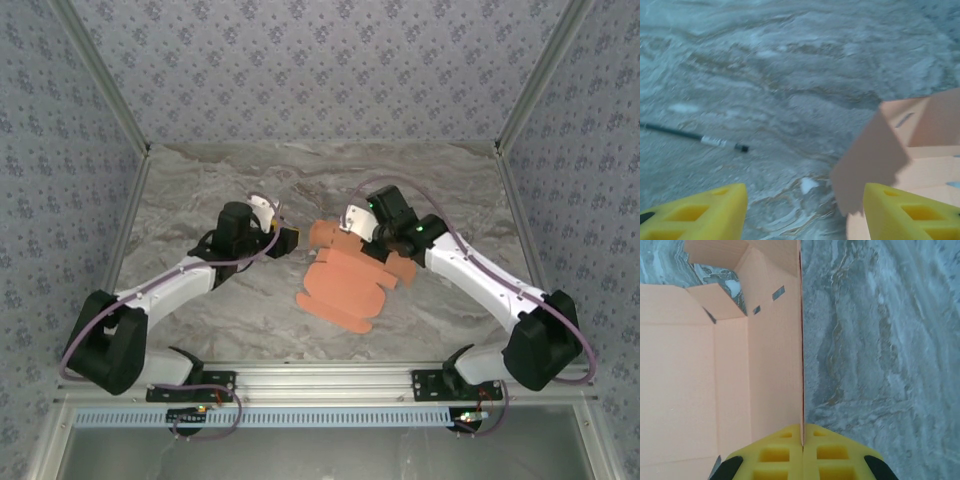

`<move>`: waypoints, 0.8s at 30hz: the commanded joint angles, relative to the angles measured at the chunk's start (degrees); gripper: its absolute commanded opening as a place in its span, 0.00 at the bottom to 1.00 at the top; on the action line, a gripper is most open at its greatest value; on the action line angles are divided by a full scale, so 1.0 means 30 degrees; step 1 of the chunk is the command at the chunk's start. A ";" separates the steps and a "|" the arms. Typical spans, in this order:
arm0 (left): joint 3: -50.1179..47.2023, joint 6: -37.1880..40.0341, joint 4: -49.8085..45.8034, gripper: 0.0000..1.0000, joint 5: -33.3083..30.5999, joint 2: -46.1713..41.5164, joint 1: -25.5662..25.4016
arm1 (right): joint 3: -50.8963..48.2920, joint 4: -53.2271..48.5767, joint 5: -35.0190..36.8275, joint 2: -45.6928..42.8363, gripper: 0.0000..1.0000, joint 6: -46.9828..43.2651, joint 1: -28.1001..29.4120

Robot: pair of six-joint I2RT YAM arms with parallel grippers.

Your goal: Fold the paper box

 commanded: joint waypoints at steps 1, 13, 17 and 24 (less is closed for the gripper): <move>0.0842 -0.1077 -0.0889 0.63 -0.0738 0.0669 0.0728 | -0.0861 0.2637 0.2444 0.0240 0.01 -0.2807 0.0827; 0.1777 -0.1150 -0.2598 0.65 -0.0904 0.1690 0.1561 | -0.4133 1.0976 0.7067 0.1317 0.01 -0.8368 0.2980; 0.2110 -0.0539 -0.2828 0.65 -0.0624 0.2270 0.1560 | -0.5538 1.3163 0.7892 0.1179 0.00 -0.9745 0.3383; 0.2739 -0.0561 -0.3071 0.61 -0.0714 0.4029 0.1549 | -0.7648 1.6855 0.8522 0.1197 0.00 -1.1473 0.3708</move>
